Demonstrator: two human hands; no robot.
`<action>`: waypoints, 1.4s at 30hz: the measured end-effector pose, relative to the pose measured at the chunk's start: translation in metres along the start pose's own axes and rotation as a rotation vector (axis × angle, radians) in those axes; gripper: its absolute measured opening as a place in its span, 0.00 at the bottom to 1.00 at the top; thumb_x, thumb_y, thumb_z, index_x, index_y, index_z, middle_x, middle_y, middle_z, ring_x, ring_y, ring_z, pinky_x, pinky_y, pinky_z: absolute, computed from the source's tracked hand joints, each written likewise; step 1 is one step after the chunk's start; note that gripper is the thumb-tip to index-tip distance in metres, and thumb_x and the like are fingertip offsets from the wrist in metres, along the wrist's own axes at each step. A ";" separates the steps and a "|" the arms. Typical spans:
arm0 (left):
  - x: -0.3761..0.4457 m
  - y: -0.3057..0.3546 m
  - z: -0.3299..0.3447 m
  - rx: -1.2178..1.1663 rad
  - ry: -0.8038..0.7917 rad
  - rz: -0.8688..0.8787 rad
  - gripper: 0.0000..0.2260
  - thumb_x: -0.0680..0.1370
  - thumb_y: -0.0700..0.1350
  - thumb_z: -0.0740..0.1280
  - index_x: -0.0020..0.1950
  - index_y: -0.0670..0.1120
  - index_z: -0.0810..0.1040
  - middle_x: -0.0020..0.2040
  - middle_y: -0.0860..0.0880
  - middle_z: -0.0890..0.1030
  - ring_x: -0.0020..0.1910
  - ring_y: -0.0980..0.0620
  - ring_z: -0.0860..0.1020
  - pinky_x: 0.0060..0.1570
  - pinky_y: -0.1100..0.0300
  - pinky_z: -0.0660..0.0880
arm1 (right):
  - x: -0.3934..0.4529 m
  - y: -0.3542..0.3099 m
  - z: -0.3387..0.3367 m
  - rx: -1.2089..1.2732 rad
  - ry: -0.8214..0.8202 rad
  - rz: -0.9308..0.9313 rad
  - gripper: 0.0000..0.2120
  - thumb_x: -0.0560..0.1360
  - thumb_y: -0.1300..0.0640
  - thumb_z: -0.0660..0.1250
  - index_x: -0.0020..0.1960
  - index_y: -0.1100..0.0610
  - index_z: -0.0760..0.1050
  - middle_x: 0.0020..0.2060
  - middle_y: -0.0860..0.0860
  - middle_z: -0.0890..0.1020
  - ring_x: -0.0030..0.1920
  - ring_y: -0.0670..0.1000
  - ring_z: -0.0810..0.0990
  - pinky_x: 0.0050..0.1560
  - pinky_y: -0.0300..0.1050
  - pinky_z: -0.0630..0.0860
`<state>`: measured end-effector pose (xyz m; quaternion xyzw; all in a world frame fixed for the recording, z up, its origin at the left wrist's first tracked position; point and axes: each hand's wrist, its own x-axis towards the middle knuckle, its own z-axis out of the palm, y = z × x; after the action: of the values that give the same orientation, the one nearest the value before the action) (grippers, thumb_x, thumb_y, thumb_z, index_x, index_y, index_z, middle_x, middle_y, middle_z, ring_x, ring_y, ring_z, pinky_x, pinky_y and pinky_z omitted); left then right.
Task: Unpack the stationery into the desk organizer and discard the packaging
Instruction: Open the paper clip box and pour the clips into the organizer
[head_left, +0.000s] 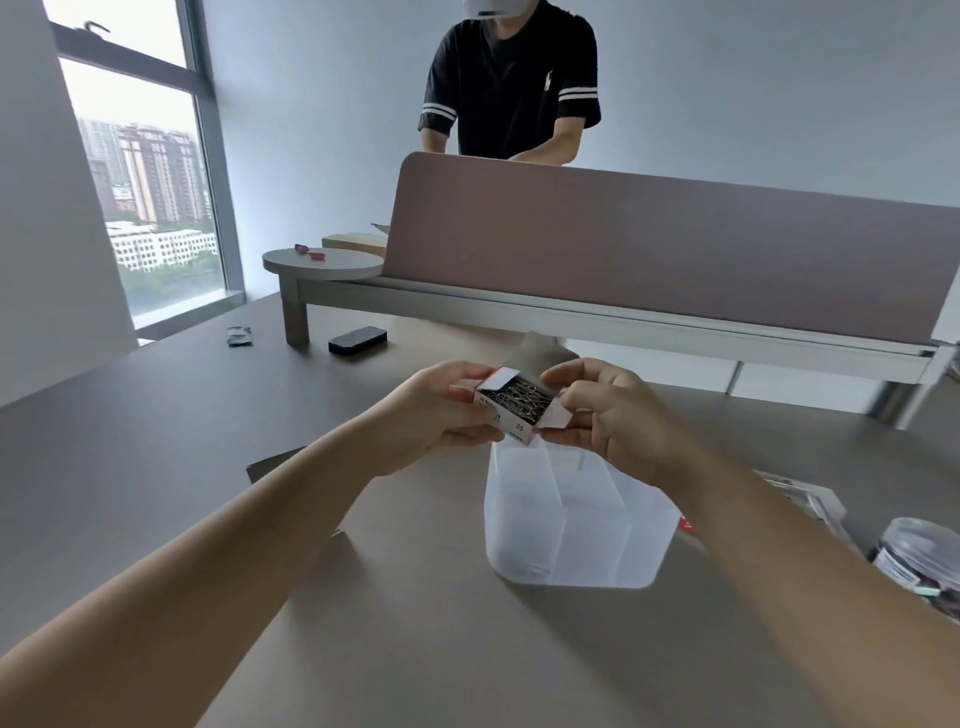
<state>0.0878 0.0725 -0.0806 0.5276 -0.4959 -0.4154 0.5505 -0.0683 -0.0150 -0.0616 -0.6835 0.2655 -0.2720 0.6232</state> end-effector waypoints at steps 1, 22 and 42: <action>0.005 0.000 0.000 0.058 0.011 -0.002 0.13 0.75 0.34 0.61 0.57 0.46 0.71 0.46 0.46 0.79 0.40 0.53 0.79 0.43 0.63 0.78 | 0.003 0.003 -0.001 -0.006 0.017 -0.012 0.12 0.74 0.70 0.54 0.42 0.56 0.71 0.39 0.54 0.78 0.39 0.52 0.79 0.39 0.42 0.79; 0.025 -0.031 0.010 0.508 0.143 0.213 0.19 0.76 0.33 0.53 0.57 0.53 0.72 0.48 0.42 0.76 0.40 0.45 0.72 0.45 0.56 0.68 | -0.020 0.038 -0.011 -0.371 0.150 -0.185 0.13 0.70 0.64 0.67 0.40 0.45 0.73 0.39 0.44 0.78 0.35 0.47 0.78 0.51 0.53 0.77; 0.022 -0.039 0.013 0.415 0.176 0.260 0.17 0.76 0.34 0.57 0.49 0.57 0.72 0.45 0.47 0.78 0.40 0.50 0.73 0.43 0.60 0.67 | -0.026 0.043 -0.011 -0.499 0.199 -0.263 0.13 0.70 0.61 0.67 0.38 0.42 0.73 0.35 0.42 0.78 0.33 0.45 0.75 0.35 0.38 0.72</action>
<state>0.0813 0.0451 -0.1175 0.5951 -0.5844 -0.1831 0.5204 -0.0951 -0.0079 -0.1048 -0.8140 0.2933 -0.3424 0.3664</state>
